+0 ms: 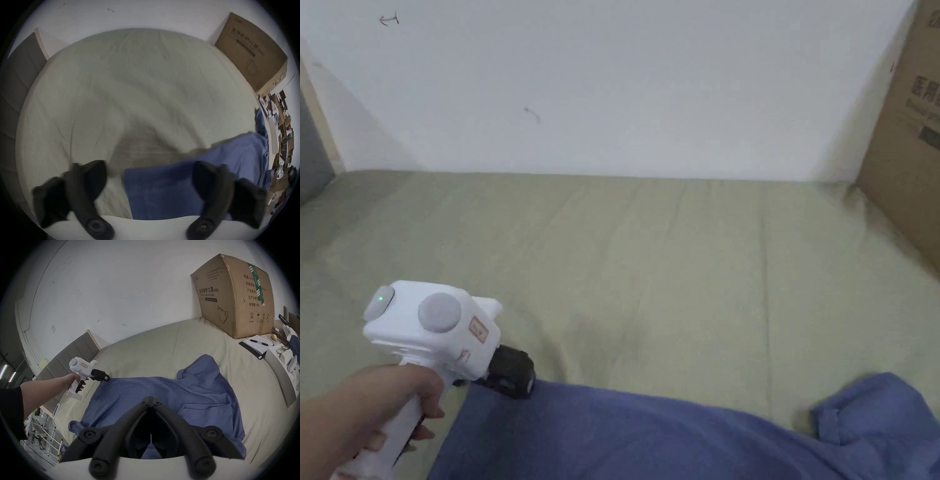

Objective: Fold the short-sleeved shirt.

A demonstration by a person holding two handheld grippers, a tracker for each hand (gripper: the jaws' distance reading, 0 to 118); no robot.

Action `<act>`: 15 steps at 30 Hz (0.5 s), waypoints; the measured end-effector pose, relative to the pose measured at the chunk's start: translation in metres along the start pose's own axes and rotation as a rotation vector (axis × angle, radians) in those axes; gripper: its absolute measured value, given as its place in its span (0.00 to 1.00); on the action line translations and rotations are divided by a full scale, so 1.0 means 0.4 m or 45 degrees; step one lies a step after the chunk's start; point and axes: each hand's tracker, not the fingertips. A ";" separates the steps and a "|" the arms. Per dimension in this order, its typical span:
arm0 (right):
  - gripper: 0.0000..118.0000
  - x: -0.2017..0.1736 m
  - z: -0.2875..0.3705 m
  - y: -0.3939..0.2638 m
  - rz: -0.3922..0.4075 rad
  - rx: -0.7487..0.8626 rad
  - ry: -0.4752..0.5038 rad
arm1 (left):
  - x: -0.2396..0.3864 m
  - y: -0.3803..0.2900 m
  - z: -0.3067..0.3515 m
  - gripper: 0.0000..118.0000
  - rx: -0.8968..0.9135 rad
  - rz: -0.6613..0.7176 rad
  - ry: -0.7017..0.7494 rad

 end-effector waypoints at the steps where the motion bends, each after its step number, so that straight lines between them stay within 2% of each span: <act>1: 0.00 -0.004 -0.006 0.002 0.006 -0.004 0.005 | 0.001 -0.005 -0.012 0.61 0.005 -0.015 0.064; 2: 0.00 -0.009 -0.012 0.006 0.019 -0.009 0.005 | 0.002 -0.011 -0.021 0.61 -0.014 -0.038 0.117; 3: 0.00 -0.013 -0.009 0.015 0.042 -0.009 0.000 | 0.004 -0.017 -0.016 0.61 0.010 -0.022 0.061; 5: 0.00 -0.026 -0.012 0.026 0.081 0.003 -0.004 | 0.008 -0.015 -0.002 0.52 0.020 -0.014 0.066; 6: 0.00 -0.033 -0.010 0.035 0.096 0.013 -0.005 | 0.015 -0.023 0.007 0.44 0.021 0.000 0.045; 8: 0.00 -0.043 -0.006 0.049 0.107 0.024 -0.002 | 0.030 -0.037 0.023 0.10 0.024 -0.069 0.053; 9: 0.00 -0.047 -0.005 0.053 0.104 0.030 0.005 | 0.028 -0.047 0.032 0.01 0.020 -0.104 0.065; 13: 0.00 -0.024 0.008 0.106 0.049 0.092 0.033 | 0.050 -0.069 0.089 0.01 0.164 -0.115 0.092; 15: 0.00 0.031 -0.013 0.173 0.079 0.097 0.007 | 0.067 -0.081 0.129 0.01 0.267 -0.112 0.066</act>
